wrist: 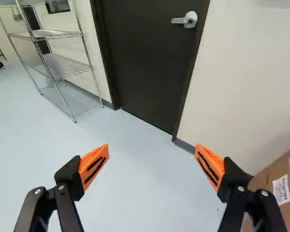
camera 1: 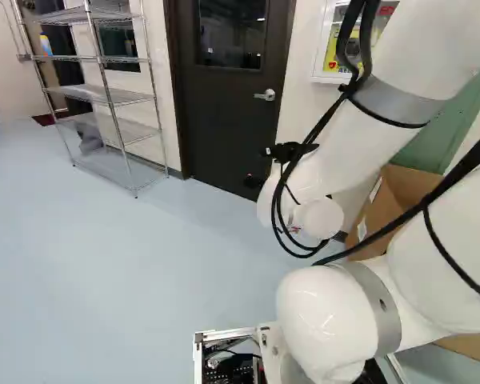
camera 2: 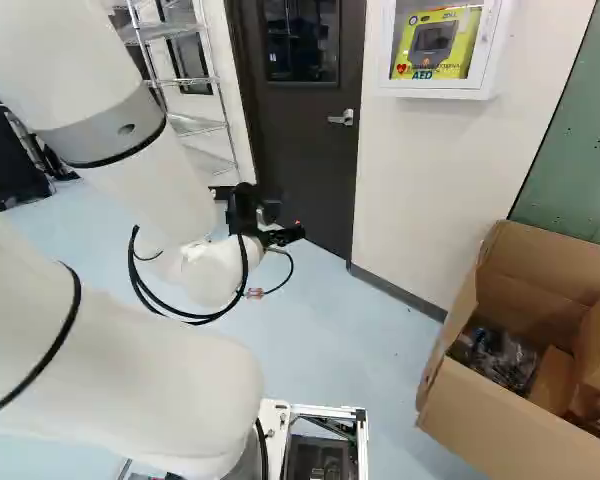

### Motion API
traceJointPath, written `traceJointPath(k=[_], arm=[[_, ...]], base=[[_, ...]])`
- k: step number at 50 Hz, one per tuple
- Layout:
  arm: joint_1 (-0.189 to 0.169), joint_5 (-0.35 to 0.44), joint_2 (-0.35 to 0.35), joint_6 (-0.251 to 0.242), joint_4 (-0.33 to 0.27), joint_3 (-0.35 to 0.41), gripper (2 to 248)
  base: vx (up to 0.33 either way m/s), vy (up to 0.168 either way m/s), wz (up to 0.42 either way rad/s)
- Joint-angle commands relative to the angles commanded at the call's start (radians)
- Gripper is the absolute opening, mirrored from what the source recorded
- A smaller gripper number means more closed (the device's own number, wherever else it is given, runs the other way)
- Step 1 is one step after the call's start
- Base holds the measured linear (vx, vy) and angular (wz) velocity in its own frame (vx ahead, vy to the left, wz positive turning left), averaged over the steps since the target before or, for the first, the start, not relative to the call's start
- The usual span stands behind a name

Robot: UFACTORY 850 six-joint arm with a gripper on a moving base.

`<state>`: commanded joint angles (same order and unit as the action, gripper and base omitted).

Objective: Open the door and move inside

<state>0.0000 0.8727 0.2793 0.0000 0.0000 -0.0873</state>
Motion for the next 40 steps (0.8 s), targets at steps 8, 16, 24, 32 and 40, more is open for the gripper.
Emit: traceJointPath(k=[8, 16, 24, 32, 40], arm=[[0.0, 0.0, 0.0, 0.0, 0.0, 0.0, 247], [0.0, 0.0, 0.0, 0.0, 0.0, 0.0, 247], [0.0, 0.0, 0.0, 0.0, 0.0, 0.0, 247], [0.0, 0.0, 0.0, 0.0, 0.0, 0.0, 247], [0.0, 0.0, 0.0, 0.0, 0.0, 0.0, 247]], base=[[0.0, 0.0, 0.0], [0.0, 0.0, 0.0], [0.007, 0.001, 0.001], [0.053, 0.003, 0.0], [0.108, 0.028, -0.02]])
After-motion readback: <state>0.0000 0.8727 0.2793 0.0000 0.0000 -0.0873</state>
